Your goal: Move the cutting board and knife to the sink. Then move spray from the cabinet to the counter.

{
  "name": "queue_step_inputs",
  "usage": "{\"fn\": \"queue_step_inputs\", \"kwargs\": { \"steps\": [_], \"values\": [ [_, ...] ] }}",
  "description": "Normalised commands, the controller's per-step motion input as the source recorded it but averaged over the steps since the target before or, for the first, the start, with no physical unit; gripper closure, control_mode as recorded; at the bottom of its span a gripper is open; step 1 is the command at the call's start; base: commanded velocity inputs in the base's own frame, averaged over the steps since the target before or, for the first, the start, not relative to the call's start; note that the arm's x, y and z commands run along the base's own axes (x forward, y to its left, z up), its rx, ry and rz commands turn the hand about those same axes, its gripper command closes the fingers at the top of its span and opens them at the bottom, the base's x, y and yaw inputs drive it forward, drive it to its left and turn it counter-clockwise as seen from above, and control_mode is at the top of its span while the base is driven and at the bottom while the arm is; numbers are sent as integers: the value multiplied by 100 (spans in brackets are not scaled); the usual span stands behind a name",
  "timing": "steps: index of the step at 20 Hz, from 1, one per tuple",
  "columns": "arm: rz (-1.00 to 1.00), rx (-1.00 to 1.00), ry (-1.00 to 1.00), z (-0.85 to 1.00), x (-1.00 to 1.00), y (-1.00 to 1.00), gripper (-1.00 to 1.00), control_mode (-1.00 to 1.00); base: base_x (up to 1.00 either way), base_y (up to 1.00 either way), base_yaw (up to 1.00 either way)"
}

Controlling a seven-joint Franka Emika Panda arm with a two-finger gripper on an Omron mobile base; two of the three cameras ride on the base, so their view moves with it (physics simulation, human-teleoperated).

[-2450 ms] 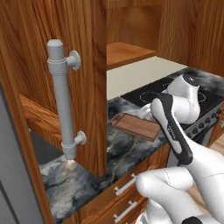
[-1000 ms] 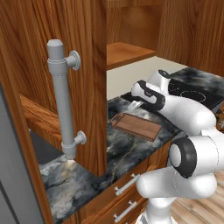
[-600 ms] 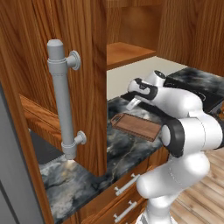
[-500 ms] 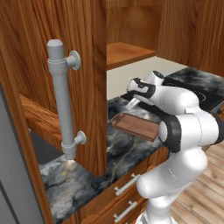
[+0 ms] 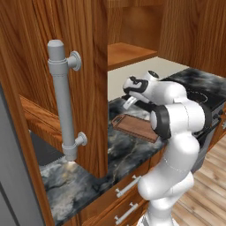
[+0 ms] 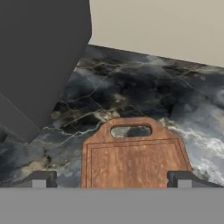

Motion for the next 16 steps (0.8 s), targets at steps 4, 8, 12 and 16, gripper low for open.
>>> {"fn": "queue_step_inputs", "kwargs": {
  "steps": [4,8,12,16],
  "values": [
    [0,0,8,-15,34,6,-100,-100,0,0,0],
    [0,0,8,-27,34,1,-100,-100,0,0,0],
    [0,0,3,-29,31,0,-100,-100,0,0,0],
    [0,0,1,-28,30,1,-100,-100,0,0,0]
  ]
}}
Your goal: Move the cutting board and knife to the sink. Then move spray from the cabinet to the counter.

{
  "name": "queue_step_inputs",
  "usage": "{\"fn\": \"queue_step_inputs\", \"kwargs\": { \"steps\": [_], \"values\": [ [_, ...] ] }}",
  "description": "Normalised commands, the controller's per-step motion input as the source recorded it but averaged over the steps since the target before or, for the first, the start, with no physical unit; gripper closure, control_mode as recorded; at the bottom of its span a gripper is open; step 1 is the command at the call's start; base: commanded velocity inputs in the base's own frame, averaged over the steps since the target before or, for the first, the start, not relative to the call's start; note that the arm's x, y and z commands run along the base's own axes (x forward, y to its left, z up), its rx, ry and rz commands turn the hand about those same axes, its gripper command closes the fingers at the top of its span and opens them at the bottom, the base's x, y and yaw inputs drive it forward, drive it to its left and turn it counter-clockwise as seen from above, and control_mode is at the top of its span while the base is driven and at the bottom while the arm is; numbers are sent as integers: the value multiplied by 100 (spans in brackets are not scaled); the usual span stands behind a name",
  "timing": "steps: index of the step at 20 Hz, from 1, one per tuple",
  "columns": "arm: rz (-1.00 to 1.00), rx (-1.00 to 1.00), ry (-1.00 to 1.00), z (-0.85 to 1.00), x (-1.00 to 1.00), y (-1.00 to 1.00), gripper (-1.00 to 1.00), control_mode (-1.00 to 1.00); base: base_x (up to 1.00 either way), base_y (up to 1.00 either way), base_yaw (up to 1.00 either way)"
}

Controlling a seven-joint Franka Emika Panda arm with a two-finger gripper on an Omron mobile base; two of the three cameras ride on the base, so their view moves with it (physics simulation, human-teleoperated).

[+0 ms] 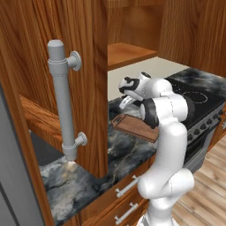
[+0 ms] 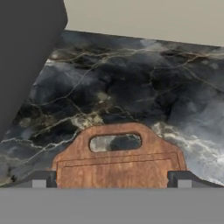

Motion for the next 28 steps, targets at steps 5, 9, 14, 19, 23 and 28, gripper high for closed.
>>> {"fn": "queue_step_inputs", "kwargs": {
  "steps": [5,9,14,19,23,28],
  "values": [
    [0,0,1,-28,23,1,-100,-100,0,0,0],
    [0,0,0,-23,20,0,-100,-100,0,0,0],
    [0,0,0,-21,23,0,-100,-100,0,0,0],
    [0,0,0,-24,16,3,-100,-100,0,0,0],
    [0,0,0,-28,20,7,-100,-100,0,0,0],
    [1,0,0,-26,20,0,-100,-100,0,0,0]
  ]
}}
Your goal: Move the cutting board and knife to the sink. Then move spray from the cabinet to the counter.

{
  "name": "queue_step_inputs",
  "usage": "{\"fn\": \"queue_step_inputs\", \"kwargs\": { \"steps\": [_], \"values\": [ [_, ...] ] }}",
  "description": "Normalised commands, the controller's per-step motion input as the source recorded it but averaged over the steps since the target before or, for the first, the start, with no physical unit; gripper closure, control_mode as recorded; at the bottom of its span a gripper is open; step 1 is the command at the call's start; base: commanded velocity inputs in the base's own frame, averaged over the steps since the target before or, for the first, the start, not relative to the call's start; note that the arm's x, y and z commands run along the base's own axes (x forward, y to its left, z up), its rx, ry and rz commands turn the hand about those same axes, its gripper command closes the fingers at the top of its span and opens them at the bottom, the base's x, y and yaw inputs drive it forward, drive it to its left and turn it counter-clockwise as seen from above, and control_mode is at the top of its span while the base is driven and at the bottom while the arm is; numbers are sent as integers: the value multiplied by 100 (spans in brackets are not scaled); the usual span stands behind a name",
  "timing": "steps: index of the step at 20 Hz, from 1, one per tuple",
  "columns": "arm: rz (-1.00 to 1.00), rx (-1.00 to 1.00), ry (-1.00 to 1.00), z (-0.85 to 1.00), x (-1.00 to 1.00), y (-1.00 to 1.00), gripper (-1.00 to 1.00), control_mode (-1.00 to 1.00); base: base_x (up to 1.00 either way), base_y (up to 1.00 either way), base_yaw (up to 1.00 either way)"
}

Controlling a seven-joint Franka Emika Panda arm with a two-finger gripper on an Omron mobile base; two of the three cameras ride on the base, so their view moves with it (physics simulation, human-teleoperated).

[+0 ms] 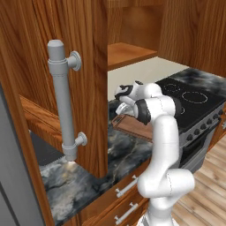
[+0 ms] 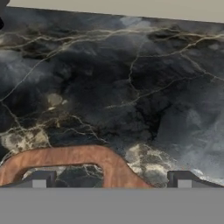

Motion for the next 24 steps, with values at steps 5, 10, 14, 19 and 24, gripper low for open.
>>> {"fn": "queue_step_inputs", "kwargs": {
  "steps": [5,10,14,19,24],
  "values": [
    [2,-1,0,-20,14,0,-100,-100,0,0,0],
    [1,0,0,-14,5,0,-100,-100,0,0,0],
    [0,0,0,0,14,6,-100,-100,0,0,0],
    [0,0,0,0,14,4,-100,-100,0,0,0],
    [0,0,0,-1,21,11,-100,-100,0,0,0]
  ]
}}
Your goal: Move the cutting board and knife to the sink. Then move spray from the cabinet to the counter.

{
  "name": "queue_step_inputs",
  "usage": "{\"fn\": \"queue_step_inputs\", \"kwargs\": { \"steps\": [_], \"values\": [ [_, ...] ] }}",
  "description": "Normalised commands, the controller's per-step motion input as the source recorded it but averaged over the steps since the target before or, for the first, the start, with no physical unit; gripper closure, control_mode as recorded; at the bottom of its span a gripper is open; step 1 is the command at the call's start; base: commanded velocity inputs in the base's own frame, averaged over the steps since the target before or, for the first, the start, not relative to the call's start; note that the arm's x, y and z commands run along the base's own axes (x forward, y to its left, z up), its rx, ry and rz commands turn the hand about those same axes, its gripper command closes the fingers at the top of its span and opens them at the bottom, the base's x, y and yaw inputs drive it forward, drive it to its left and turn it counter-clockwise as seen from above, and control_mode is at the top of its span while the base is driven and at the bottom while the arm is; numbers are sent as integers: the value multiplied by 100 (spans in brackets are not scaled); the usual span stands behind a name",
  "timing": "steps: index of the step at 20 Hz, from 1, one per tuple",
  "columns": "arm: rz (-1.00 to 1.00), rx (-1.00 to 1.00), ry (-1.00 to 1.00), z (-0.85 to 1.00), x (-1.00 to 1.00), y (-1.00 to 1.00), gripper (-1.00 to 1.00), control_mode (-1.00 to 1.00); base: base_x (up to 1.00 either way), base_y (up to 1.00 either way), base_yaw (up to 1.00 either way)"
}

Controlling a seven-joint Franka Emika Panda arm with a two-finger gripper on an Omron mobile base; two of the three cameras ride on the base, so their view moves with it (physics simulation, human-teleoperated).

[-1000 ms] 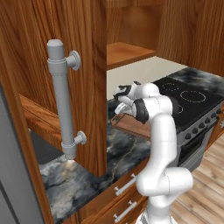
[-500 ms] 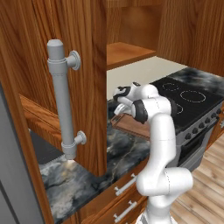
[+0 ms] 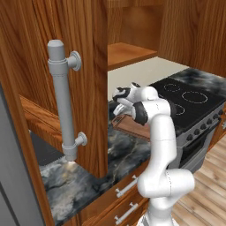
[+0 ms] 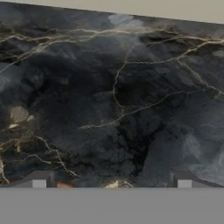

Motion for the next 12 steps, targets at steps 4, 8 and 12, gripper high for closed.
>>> {"fn": "queue_step_inputs", "kwargs": {
  "steps": [4,8,12],
  "values": [
    [0,0,0,-17,19,2,-100,-100,0,0,0],
    [0,0,0,-29,21,6,-100,-100,0,0,0],
    [0,0,0,-27,21,8,-100,-100,0,0,0]
  ]
}}
